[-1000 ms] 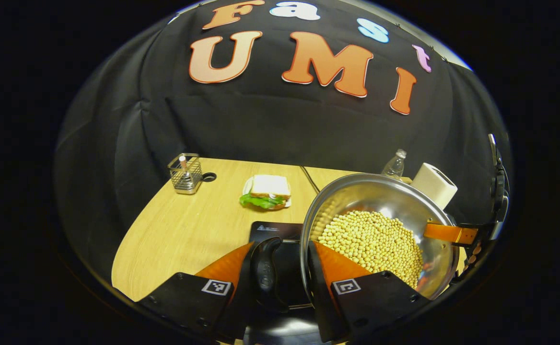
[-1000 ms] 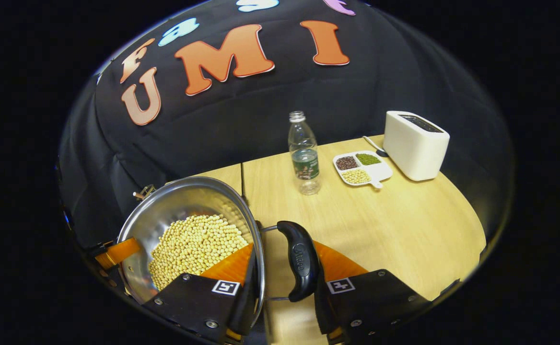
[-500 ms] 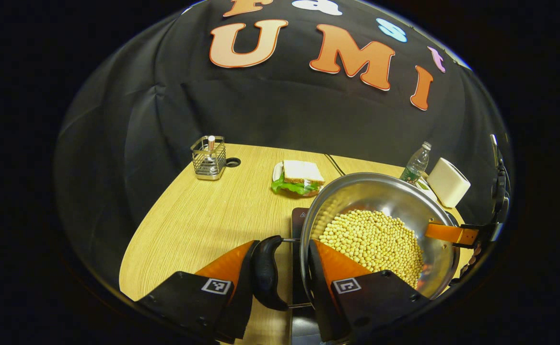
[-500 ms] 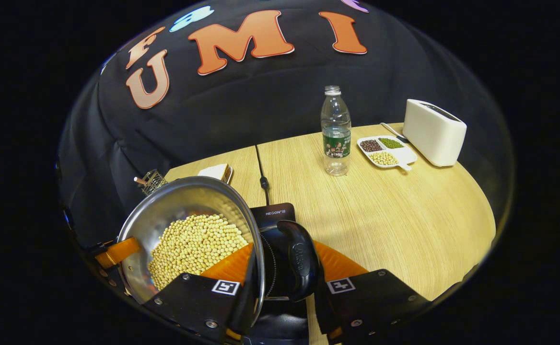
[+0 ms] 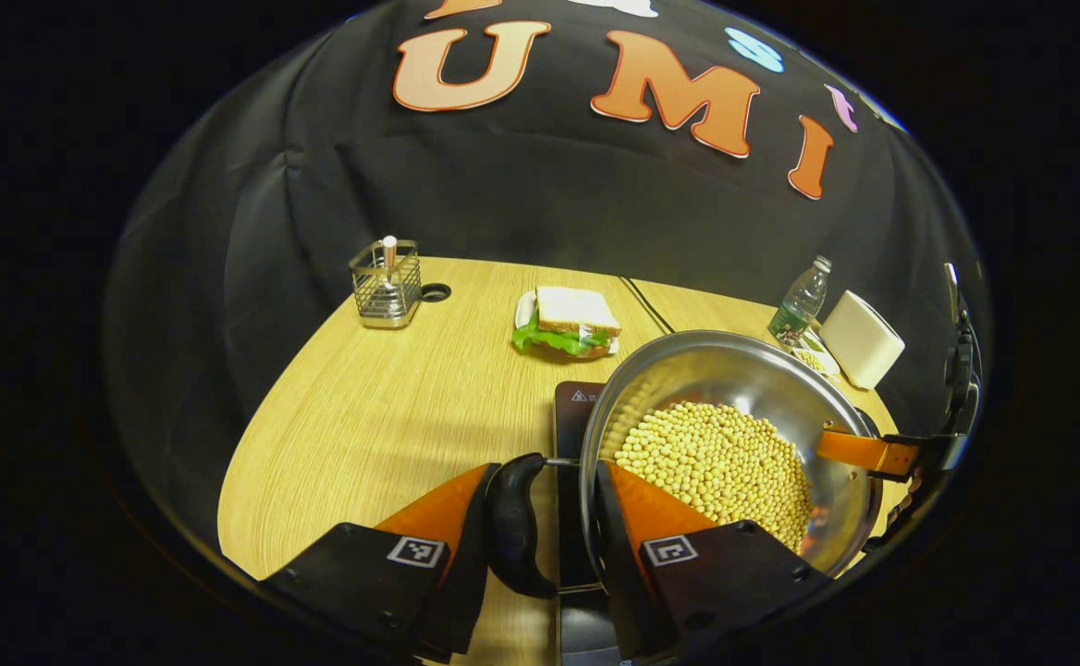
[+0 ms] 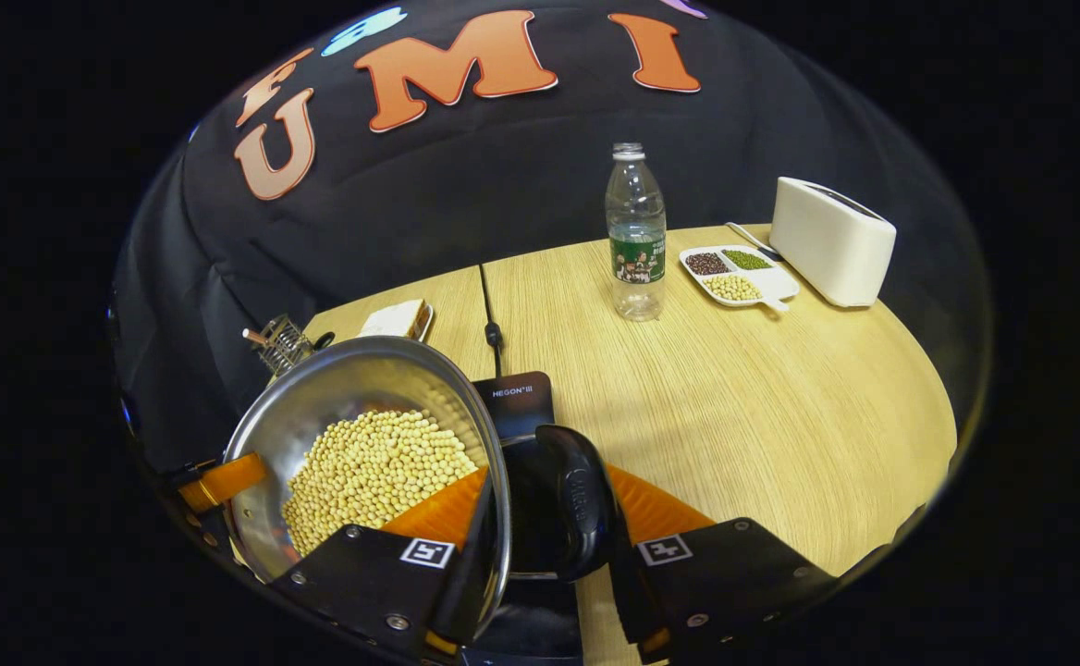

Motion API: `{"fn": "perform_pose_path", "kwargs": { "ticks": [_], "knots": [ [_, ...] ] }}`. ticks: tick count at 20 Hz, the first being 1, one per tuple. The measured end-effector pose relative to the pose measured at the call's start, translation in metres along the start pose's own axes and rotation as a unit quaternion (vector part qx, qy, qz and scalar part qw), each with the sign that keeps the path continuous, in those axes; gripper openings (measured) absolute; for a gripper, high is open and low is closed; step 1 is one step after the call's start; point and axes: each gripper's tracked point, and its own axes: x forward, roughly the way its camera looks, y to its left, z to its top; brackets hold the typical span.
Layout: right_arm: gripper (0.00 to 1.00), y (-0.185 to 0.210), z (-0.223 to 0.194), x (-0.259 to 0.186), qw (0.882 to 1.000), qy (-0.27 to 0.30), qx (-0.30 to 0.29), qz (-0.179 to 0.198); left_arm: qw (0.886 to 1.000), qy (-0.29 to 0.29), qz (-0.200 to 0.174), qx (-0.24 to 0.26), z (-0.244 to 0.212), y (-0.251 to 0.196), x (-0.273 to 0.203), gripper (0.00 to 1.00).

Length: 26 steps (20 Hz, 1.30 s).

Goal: First push the handle of the pot to place it horizontally, then grasp the pot with both hands and set it on the induction cooktop.

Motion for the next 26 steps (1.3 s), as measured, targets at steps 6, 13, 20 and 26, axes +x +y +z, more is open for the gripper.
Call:
{"fn": "perform_pose_path", "kwargs": {
  "ticks": [6, 13, 20, 26],
  "knots": [
    [0.87, -0.013, 0.032, -0.032, 0.999, -0.040, 0.012, 0.015, 0.992, -0.111, 0.045, 0.049, 0.062, -0.002, -0.049, 0.99],
    [0.95, -0.049, 0.129, -0.156, 0.984, -0.178, -0.024, 0.004, 0.955, -0.283, 0.045, 0.079, 0.171, -0.046, -0.186, 1.00],
    [0.95, -0.086, 0.199, -0.310, 0.949, -0.305, -0.082, -0.021, 0.929, -0.366, 0.043, 0.040, 0.249, -0.039, -0.331, 0.98],
    [0.95, -0.118, 0.223, -0.384, 0.925, -0.363, -0.101, -0.052, 0.896, -0.419, 0.138, 0.045, 0.266, 0.016, -0.421, 0.99]
  ]
}}
